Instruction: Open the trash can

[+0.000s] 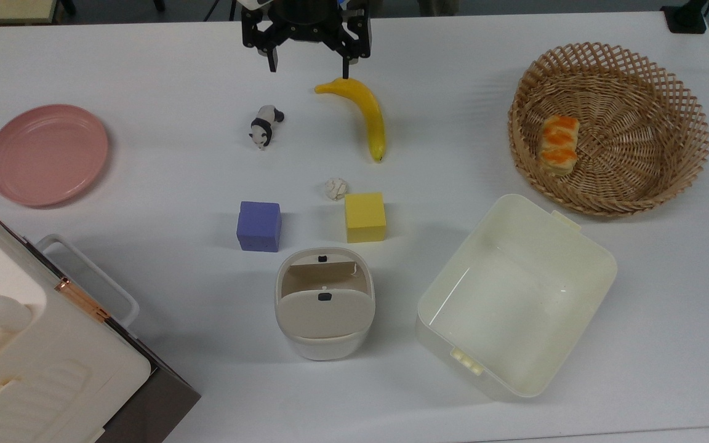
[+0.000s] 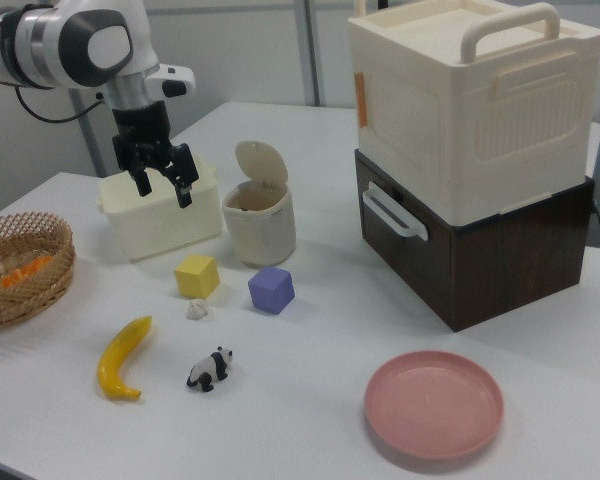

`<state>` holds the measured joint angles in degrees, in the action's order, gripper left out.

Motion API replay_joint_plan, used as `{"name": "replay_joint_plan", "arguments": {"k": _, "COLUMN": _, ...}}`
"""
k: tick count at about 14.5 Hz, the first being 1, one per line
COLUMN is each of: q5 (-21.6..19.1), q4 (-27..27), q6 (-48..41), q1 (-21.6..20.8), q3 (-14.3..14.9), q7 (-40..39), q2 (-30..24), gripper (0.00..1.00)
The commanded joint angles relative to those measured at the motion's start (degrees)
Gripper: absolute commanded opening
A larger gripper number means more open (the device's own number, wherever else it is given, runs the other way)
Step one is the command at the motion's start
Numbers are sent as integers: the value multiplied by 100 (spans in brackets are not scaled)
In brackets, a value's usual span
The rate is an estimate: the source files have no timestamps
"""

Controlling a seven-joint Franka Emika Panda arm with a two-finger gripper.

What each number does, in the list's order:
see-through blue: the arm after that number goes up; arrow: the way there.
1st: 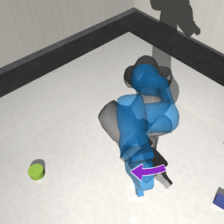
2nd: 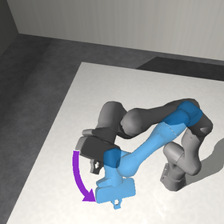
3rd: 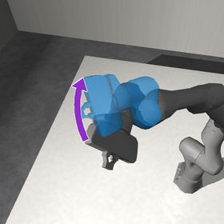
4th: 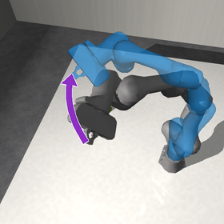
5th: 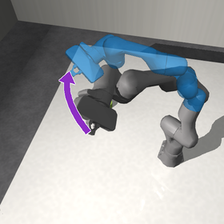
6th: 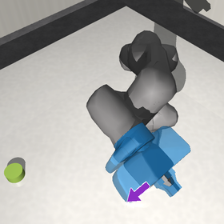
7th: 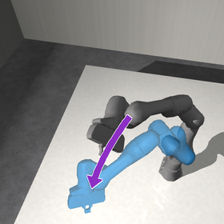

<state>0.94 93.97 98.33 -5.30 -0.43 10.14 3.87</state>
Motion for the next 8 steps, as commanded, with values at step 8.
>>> {"name": "replay_joint_plan", "arguments": {"k": 8, "q5": -59, "q4": -265, "q6": -218, "q1": 126, "q3": 70, "q7": 5, "q2": -9, "gripper": 100}}
